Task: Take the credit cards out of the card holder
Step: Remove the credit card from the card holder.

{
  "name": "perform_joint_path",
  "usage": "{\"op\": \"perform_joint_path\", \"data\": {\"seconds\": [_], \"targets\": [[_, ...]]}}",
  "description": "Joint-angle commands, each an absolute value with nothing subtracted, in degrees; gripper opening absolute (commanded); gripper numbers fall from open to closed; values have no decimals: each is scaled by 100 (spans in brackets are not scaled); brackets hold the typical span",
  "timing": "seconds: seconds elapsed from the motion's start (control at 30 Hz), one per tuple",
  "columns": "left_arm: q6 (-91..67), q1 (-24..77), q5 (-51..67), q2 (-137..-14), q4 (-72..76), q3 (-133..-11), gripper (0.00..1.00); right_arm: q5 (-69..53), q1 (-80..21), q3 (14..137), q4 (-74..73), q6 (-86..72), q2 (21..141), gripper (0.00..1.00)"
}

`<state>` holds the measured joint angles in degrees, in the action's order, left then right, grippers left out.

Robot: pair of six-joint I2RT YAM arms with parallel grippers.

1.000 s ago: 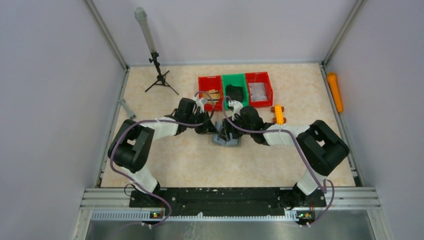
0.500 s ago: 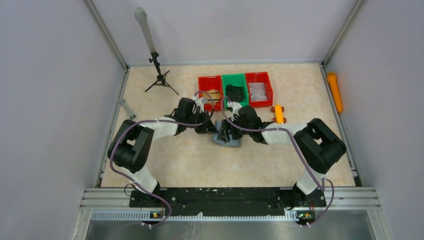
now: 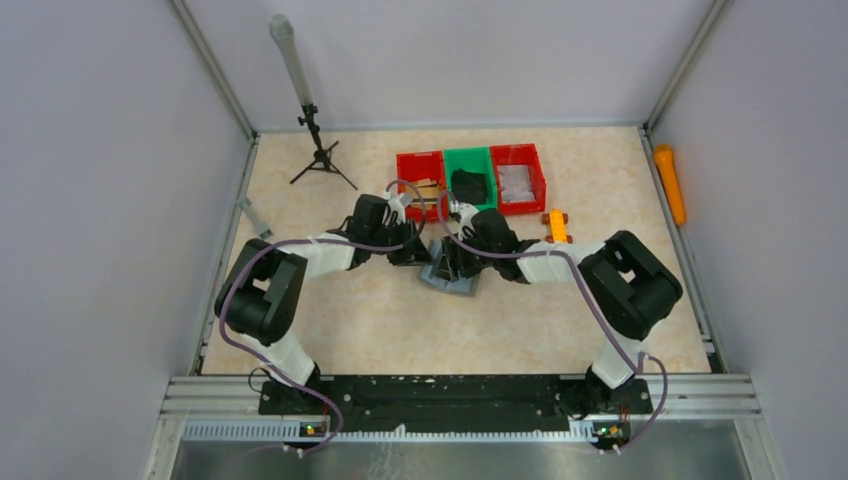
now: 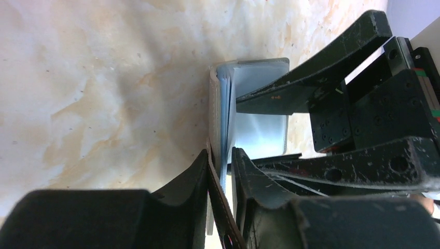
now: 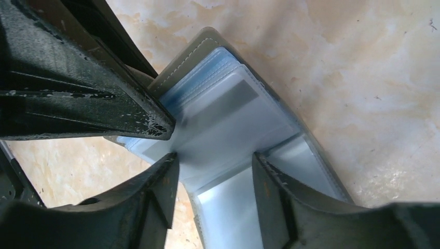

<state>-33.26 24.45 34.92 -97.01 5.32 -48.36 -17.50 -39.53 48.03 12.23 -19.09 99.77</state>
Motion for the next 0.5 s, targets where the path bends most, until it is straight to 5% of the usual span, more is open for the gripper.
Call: {"op": "perform_joint_path", "data": {"seconds": [0.0, 0.27, 0.47], "targets": [[-3373, 2487, 3815, -9599, 800, -4898, 26, -1389, -3999, 5182, 859, -1877, 10333, 50], [-3335, 2487, 3695, -9579, 704, -4912, 26, -925, -3999, 5114, 747, -1859, 10136, 12], [-3318, 2487, 3625, -9575, 656, -4917, 20, -756, -3999, 5055, 738, -1841, 10002, 0]]}}
